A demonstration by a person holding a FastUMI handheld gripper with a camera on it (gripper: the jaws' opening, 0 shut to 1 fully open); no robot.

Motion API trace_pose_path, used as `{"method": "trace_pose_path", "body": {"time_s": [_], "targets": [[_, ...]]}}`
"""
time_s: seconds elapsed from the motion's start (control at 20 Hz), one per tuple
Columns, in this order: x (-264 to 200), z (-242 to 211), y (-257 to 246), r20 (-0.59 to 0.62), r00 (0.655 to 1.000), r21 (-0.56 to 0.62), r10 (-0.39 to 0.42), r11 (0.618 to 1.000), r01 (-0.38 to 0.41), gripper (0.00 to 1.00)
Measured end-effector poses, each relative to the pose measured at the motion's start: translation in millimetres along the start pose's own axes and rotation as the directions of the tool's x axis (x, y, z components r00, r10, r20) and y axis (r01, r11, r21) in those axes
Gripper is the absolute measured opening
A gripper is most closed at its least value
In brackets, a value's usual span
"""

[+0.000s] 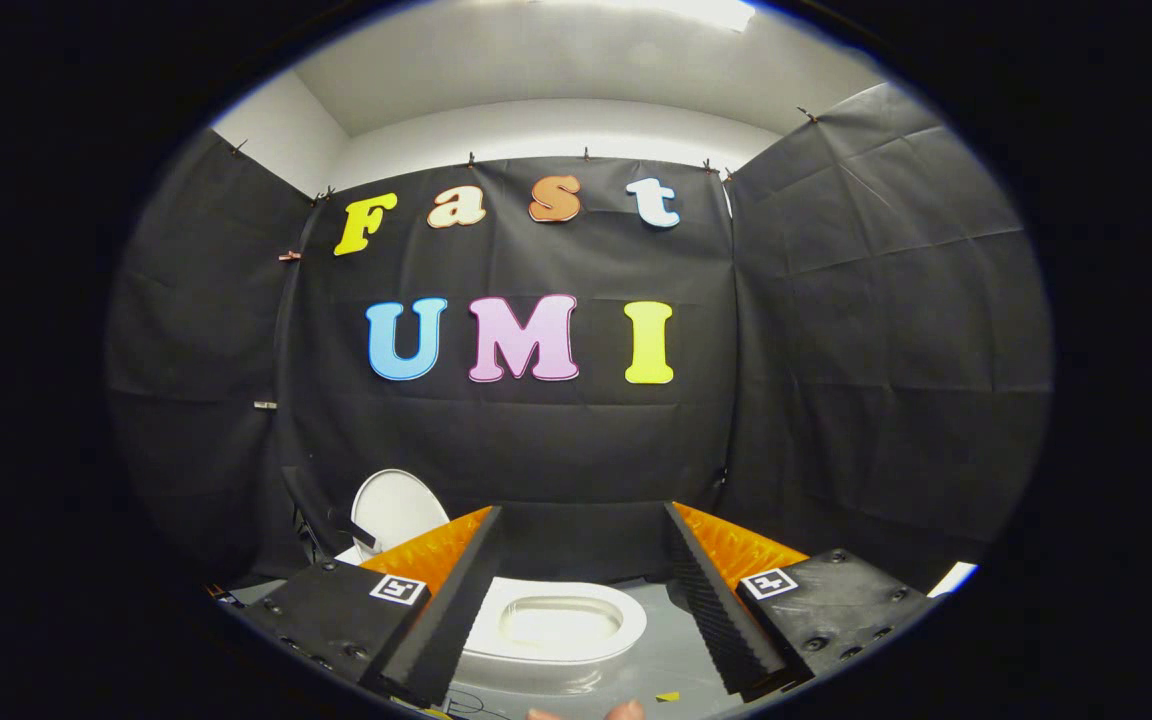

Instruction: Open the toilet lid.

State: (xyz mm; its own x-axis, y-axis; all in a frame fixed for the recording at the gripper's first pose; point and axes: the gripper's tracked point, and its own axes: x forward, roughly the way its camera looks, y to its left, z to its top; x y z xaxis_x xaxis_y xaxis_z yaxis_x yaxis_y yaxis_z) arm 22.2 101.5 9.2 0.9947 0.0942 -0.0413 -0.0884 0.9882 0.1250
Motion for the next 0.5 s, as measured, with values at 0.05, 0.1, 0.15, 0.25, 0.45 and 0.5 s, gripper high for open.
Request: {"method": "trace_pose_path", "body": {"time_s": [0.05, 0.1, 0.15, 0.25, 0.45, 0.5], "targets": [[0.2, 0.5, 0.3, 0.001, 1.000, 0.000, 0.000, 1.000, 0.000, 0.98], [0.7, 0.2, 0.9, 0.001, 1.000, 0.000, 0.000, 1.000, 0.000, 0.98], [0.3, 0.7, 1.6, 0.002, 1.000, -0.001, 0.001, 1.000, -0.001, 0.98], [-0.7, 1.0, 0.7, 0.002, 1.000, -0.001, 0.002, 1.000, -0.002, 0.98], [-0.4, 2.3, -0.1, 0.007, 1.000, -0.001, -0.002, 1.000, 0.002, 0.98], [-0.3, 1.5, -0.1, 0.006, 1.000, 0.000, -0.001, 1.000, 0.001, 0.98]]}}
